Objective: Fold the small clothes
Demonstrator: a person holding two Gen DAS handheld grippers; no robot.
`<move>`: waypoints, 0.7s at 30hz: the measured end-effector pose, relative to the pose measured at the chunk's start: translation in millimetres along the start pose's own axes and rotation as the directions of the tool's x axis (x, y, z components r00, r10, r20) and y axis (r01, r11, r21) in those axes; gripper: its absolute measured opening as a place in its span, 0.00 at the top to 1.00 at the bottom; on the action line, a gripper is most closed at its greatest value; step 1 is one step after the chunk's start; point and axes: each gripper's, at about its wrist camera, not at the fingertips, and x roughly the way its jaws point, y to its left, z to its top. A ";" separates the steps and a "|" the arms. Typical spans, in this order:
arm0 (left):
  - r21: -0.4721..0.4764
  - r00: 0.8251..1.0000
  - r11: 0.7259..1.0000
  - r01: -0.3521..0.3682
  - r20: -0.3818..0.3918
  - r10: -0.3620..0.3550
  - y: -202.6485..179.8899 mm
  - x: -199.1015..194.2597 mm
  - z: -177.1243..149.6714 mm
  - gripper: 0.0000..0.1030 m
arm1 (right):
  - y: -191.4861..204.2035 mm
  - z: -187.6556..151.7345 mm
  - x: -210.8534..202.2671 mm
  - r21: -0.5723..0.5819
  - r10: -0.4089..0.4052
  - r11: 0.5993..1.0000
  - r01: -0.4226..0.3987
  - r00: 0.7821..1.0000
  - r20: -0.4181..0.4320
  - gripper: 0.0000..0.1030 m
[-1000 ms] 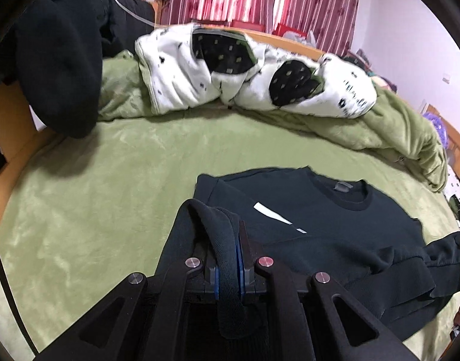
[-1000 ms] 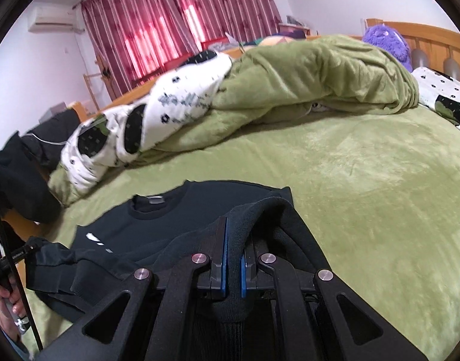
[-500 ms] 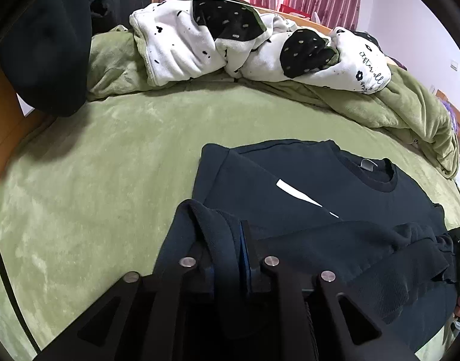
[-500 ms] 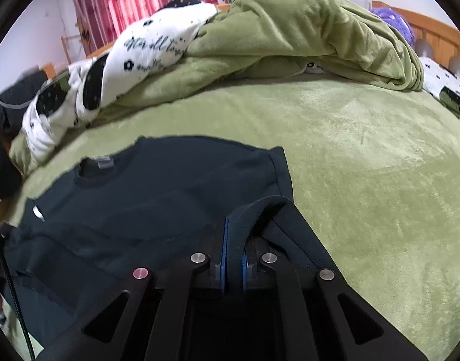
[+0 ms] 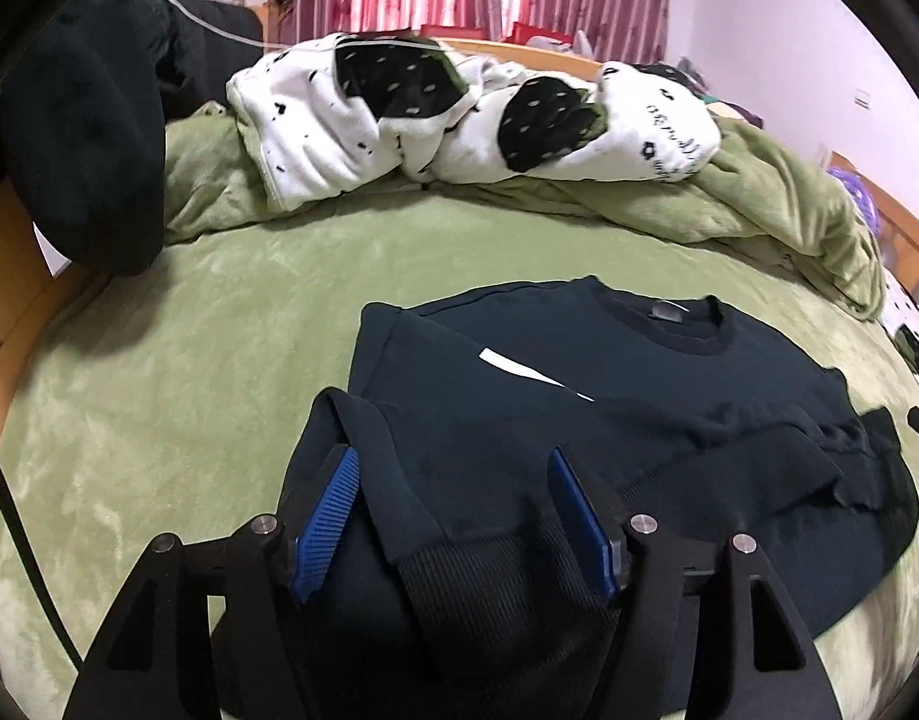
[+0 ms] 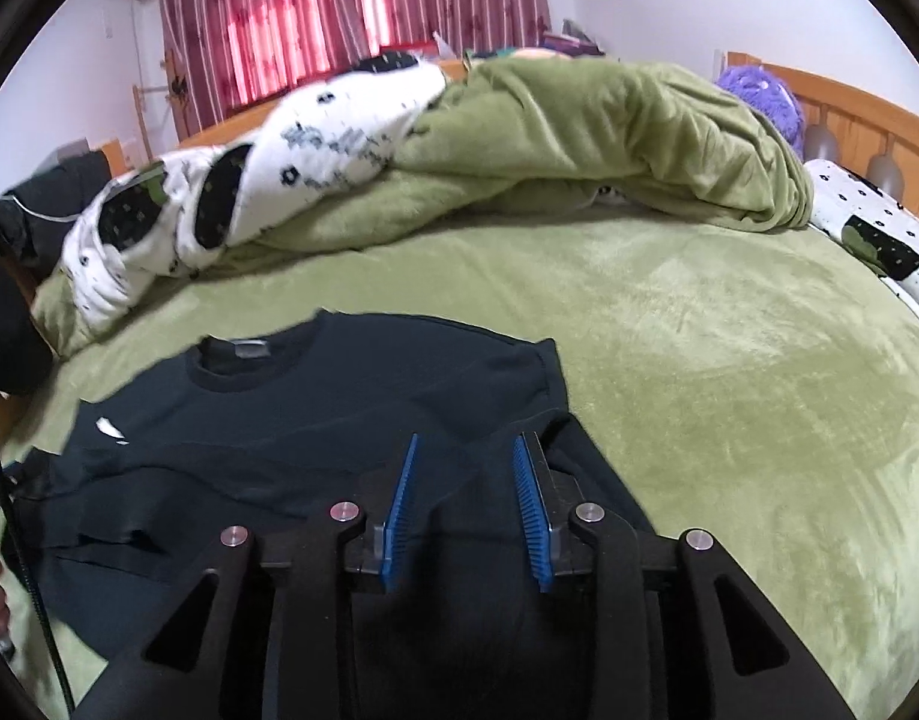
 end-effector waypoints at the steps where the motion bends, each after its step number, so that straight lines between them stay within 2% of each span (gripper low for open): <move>1: 0.006 1.000 1.000 0.007 0.000 -0.007 -0.7 -4.1 -3.2 0.38 | 3.7 -4.1 -9.3 0.006 0.008 1.000 -0.009 1.000 0.010 0.68; 5: 0.038 1.000 0.999 0.026 0.002 -0.026 -1.8 -12.9 -12.7 0.38 | 15.2 -20.3 -31.6 0.009 0.030 0.999 -0.031 1.000 0.007 0.67; 13: 0.113 0.998 0.992 0.059 -0.016 -0.057 -1.1 -12.8 -27.7 0.38 | 43.4 -45.4 -62.7 -0.030 -0.009 1.000 0.010 1.000 0.011 0.67; 21: 0.084 0.991 0.988 0.133 -0.040 -0.130 5.1 -14.3 -28.7 0.38 | 53.6 -65.9 -75.6 -0.058 -0.061 0.997 0.059 0.998 -0.022 0.67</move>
